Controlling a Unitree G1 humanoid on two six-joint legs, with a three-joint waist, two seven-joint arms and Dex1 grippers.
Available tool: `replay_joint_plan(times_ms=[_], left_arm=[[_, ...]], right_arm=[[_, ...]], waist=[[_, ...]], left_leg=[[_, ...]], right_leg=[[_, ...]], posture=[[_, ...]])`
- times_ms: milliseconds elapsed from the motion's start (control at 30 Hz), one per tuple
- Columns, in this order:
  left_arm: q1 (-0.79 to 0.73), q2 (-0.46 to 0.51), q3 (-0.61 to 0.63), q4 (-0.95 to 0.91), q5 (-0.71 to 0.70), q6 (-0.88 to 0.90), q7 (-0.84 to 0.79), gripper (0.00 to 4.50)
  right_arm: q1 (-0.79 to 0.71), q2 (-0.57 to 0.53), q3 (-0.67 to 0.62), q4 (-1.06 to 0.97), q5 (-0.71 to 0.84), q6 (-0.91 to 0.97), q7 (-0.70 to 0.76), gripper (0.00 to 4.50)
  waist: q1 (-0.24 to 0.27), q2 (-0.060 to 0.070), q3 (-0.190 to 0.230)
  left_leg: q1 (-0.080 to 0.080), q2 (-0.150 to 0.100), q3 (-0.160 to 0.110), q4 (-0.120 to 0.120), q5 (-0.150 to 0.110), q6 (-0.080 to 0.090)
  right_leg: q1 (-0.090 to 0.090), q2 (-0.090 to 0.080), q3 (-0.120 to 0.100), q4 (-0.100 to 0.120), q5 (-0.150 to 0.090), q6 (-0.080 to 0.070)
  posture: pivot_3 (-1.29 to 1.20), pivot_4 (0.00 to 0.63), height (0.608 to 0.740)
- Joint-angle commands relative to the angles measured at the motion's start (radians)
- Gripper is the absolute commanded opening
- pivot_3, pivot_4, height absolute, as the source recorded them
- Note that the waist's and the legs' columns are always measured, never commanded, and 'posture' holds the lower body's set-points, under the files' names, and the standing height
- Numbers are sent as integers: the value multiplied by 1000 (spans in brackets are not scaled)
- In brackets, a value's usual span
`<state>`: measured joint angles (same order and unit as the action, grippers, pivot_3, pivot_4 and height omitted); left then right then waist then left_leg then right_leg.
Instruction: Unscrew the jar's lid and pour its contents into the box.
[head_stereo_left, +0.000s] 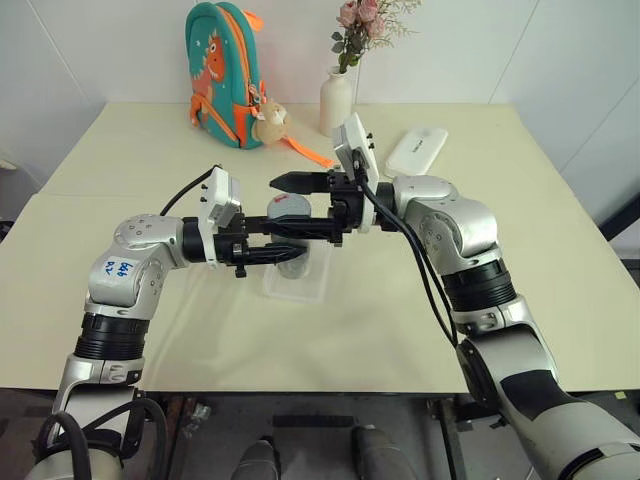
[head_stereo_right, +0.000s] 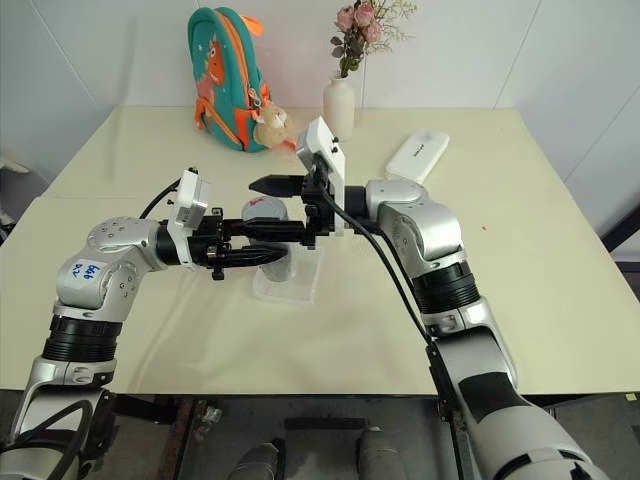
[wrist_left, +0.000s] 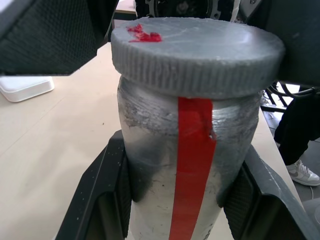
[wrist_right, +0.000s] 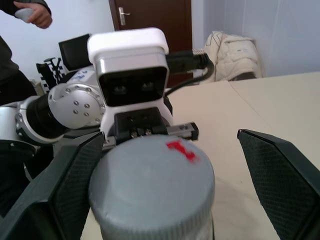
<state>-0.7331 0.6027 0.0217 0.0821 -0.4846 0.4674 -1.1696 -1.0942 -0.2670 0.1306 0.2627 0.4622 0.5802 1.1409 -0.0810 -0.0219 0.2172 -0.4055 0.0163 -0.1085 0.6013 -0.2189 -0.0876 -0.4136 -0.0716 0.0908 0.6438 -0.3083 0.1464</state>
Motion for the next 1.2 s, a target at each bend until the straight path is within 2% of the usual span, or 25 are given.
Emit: replay_joint_plan(times_ms=[33,233,567,1200], left_arm=[[-7,5,18,-29,-18,-11,-4,1931],[-7,8,17,-25,-18,-14,-4,1931],[-6,17,22,-26,-20,-8,-15,1931],[-5,15,24,-29,-21,-7,-7,1931]], right_arm=[[-10,-36,-33,-12,4,-19,14,4470],[9,-68,-41,-27,23,-3,39,4470],[31,-63,-48,-99,103,73,74,4470],[-9,0,-19,-44,53,7,40,4470]], waist=[[-1,0,0],[-2,0,0],[-2,0,0],[-1,0,0]], left_leg=[[0,0,0,0,0,0],[0,0,0,0,0,0],[0,0,0,0,0,0],[0,0,0,0,0,0]], right_leg=[[0,0,0,0,0,0],[0,0,0,0,0,0],[0,0,0,0,0,0],[0,0,0,0,0,0]], posture=[[0,150,740],[0,150,740],[0,150,740],[0,150,740]])
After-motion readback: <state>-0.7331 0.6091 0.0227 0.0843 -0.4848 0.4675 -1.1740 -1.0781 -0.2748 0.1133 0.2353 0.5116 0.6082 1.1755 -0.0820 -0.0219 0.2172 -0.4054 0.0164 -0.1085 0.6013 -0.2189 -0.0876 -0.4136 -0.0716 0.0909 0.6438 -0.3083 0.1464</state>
